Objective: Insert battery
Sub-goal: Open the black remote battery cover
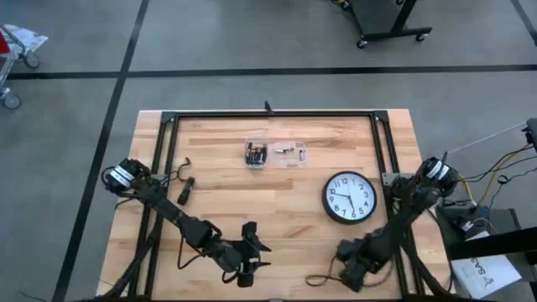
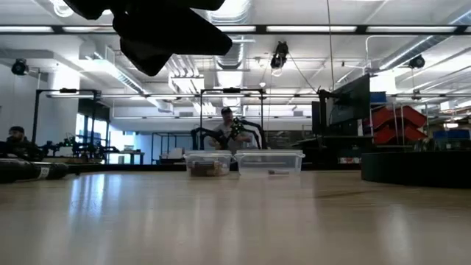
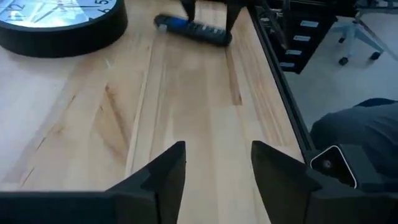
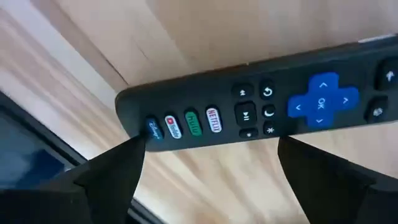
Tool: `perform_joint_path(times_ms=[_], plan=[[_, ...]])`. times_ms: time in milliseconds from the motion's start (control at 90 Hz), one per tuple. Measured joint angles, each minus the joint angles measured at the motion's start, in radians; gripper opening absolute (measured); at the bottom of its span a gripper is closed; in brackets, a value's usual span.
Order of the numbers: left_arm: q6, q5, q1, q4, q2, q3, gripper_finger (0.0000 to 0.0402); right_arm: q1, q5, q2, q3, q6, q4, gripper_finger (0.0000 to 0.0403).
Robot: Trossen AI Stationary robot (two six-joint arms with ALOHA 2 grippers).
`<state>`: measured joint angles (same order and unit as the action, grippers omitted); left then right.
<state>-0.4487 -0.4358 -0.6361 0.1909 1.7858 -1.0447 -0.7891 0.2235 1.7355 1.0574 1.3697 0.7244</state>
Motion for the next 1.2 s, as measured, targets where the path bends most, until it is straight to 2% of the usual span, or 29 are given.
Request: perform_joint_path(times_ms=[189, 311, 389, 544, 722, 922, 1044, 1200], plan=[[0.002, 0.001, -0.007, -0.009, 0.0, 0.0, 0.0153, 0.119, -0.048, -0.002, 0.052, -0.243, -0.051, 0.0348], [-0.004, 0.001, -0.014, -0.008, 0.0, 0.007, 0.0149, 0.136, -0.047, -0.002, 0.084, -0.294, -0.049, 0.0348], [-0.018, 0.002, -0.014, -0.001, 0.0, 0.015, 0.0149, 0.123, -0.042, -0.002, 0.096, -0.271, -0.035, 0.0348], [0.009, 0.004, -0.018, 0.081, 0.044, 0.026, 0.0159, 0.053, -0.044, 0.004, 0.098, -0.105, -0.026, 0.0348], [0.083, 0.04, -0.016, 0.25, 0.137, 0.026, 0.018, -0.016, -0.138, 0.061, 0.097, 0.023, -0.031, 0.0348], [0.148, 0.036, -0.012, 0.281, 0.176, 0.011, 0.0192, -0.02, -0.245, 0.121, 0.102, 0.016, -0.087, 0.0348], [0.176, 0.022, -0.012, 0.28, 0.181, 0.01, 0.0189, -0.003, -0.267, 0.139, 0.107, 0.004, -0.076, 0.0348], [0.217, -0.02, -0.012, 0.28, 0.181, 0.01, 0.0182, 0.028, -0.355, 0.144, 0.105, -0.014, -0.056, 0.0348]])
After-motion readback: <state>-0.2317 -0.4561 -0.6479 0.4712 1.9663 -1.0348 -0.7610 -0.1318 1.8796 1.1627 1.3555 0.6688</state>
